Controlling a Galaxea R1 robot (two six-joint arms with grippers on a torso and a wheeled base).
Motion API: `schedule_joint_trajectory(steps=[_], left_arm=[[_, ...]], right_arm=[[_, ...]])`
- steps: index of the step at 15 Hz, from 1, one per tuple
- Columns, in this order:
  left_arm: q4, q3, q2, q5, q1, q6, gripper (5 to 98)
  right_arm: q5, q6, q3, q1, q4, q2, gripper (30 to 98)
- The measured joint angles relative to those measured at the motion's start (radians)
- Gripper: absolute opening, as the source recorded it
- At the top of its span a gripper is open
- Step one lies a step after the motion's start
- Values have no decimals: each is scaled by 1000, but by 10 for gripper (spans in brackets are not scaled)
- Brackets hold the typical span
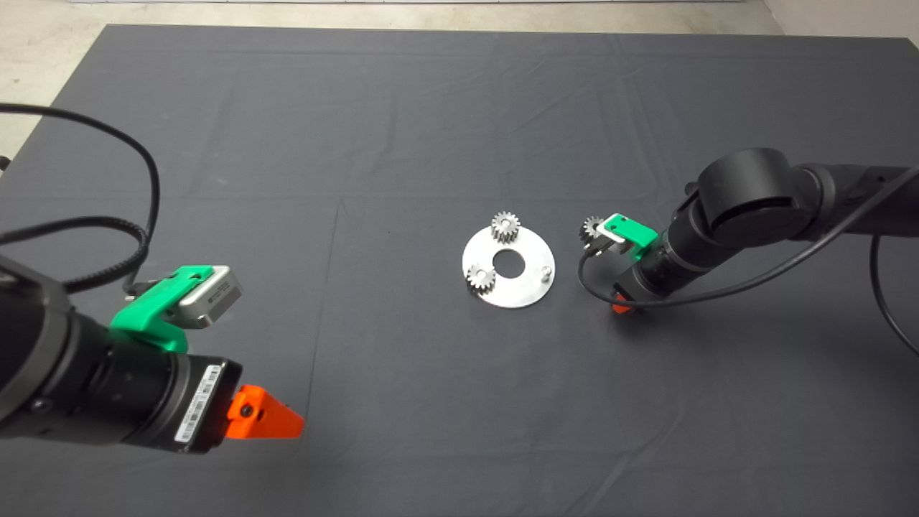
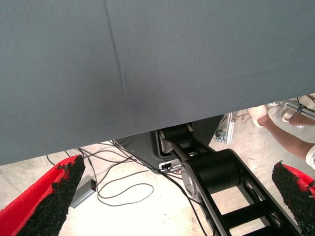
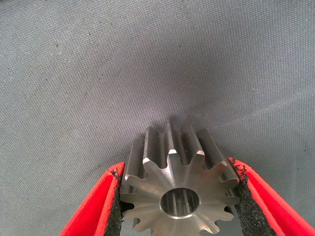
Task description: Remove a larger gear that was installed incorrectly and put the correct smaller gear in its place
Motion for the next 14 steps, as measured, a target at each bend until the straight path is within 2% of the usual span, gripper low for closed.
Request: schedule_joint_trajectory(steps=[14], left_arm=[[0, 0, 1, 0, 0, 0, 981]], right_arm=[[-2, 0, 0, -10, -8, 0, 529]])
